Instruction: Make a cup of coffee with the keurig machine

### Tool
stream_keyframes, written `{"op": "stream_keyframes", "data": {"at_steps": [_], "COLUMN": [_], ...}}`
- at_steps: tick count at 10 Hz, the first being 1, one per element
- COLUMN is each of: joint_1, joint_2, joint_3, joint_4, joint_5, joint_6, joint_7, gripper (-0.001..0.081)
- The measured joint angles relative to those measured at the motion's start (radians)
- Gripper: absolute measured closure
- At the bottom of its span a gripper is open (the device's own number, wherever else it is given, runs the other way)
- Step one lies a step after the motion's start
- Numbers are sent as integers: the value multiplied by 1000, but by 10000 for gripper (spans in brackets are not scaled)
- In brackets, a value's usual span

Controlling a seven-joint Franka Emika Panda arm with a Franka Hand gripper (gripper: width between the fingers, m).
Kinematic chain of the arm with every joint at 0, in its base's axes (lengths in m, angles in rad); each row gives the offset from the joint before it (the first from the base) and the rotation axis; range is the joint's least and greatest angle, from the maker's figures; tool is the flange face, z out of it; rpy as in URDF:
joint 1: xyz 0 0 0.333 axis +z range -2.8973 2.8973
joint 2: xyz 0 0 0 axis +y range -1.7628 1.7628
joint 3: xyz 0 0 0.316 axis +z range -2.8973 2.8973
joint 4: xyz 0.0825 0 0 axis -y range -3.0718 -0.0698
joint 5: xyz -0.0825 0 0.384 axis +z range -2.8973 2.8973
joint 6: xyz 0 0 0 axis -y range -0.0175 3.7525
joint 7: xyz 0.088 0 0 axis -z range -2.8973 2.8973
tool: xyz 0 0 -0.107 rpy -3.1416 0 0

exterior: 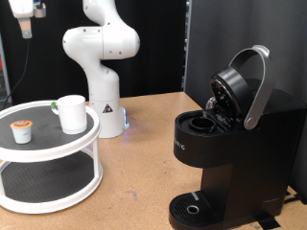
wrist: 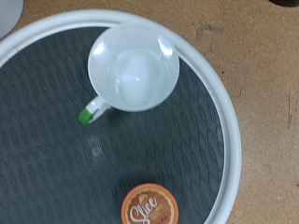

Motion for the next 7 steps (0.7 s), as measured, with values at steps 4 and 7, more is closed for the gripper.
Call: {"op": "stream_keyframes", "data": {"at_steps": [4,7], "joint_1": [-1,-1], "joint_2": [79,110], "joint_3": [-7,-9], "joint_4": [11,14], "joint_5": [-1,-1], "joint_6": [68,61], "joint_7": [8,-20], "gripper": [3,3]}}
